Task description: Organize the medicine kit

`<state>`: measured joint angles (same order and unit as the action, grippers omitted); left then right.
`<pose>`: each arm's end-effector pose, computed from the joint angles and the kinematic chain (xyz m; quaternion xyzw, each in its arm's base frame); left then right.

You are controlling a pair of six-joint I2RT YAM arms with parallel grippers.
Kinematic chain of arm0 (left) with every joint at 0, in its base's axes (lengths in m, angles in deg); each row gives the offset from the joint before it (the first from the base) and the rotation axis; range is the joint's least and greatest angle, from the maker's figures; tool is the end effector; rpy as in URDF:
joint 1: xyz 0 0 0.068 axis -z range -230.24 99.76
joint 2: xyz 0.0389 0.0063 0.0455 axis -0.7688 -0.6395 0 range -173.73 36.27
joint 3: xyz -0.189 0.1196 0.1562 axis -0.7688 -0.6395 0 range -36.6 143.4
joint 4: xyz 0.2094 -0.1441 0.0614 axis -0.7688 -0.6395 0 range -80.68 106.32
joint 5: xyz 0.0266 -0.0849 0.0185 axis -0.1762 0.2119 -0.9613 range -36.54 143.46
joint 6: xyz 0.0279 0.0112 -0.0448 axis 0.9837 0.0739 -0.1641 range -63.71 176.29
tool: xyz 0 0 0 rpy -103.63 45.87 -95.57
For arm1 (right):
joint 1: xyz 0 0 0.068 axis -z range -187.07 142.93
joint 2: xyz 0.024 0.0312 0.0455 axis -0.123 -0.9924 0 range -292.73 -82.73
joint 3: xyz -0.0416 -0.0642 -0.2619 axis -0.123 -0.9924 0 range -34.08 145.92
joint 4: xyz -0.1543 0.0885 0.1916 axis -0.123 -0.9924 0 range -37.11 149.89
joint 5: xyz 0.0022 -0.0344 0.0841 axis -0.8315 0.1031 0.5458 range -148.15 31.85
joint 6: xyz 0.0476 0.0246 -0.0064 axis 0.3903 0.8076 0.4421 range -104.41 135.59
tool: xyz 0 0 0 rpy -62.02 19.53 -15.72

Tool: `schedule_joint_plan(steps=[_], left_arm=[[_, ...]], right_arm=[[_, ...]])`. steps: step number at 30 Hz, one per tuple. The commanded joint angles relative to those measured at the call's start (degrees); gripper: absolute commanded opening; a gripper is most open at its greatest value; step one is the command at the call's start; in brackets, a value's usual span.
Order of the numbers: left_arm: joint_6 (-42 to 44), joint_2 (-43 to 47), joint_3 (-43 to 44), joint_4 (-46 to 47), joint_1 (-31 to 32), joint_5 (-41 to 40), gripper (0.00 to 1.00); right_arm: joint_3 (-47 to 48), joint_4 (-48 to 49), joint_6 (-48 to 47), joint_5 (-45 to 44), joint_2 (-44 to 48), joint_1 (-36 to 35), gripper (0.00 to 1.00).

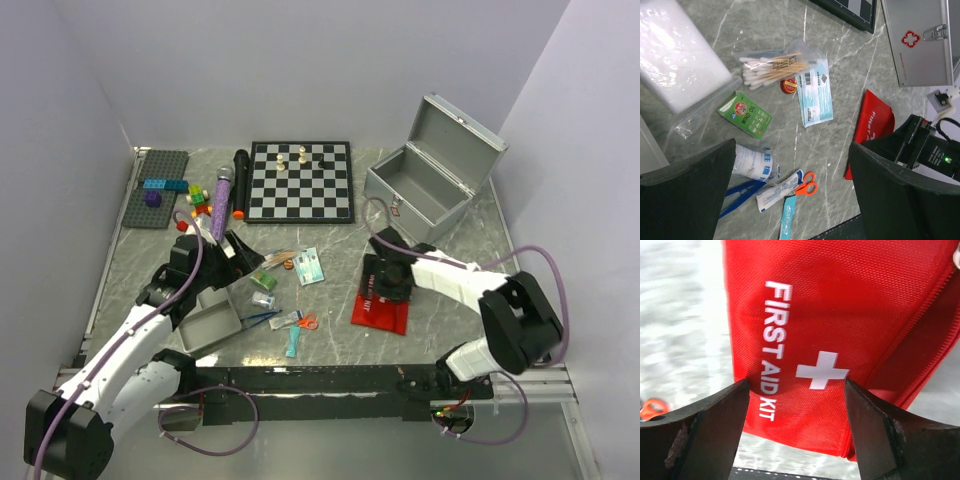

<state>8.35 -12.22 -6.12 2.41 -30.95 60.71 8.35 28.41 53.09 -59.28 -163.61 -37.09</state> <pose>0.1774 -0.0668 0.2346 -0.1861 0.8531 -0.3141 0.3728 0.2123 0.1220 0.1659 0.0658 0.9824 0.0888 0.1503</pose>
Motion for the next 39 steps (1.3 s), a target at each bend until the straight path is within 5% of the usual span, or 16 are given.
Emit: schedule_joint_plan(steps=[1, 5, 13, 20, 34, 39], left_arm=[[-1.0, -0.1, 1.0, 2.6, 1.0, -1.2, 0.98], [-0.3, -0.4, 2.0, 0.6, 1.1, -2.2, 0.98], [0.8, -0.5, 4.2, -0.3, 1.1, -5.2, 0.97], [-0.4, -2.9, 3.5, 1.9, 1.2, -3.3, 0.97], [-0.7, -2.4, 2.5, 1.7, 1.2, -3.1, 0.97], [-0.7, -2.2, 2.4, 1.5, 1.2, -3.3, 0.97]], right_arm=[[9.0, 4.6, -7.4, 1.9, -5.3, -6.8, 0.82], [15.1, 1.0, -9.3, -2.3, -6.8, -8.4, 0.86], [12.6, -3.4, -7.5, -5.0, 8.5, -1.7, 0.94], [-4.5, 2.0, -2.3, 3.6, 14.6, 12.0, 0.68], [-7.7, 7.3, -1.7, 5.8, 6.4, 12.5, 0.54], [-8.6, 8.2, -1.6, 6.0, 5.0, 12.5, 0.41]])
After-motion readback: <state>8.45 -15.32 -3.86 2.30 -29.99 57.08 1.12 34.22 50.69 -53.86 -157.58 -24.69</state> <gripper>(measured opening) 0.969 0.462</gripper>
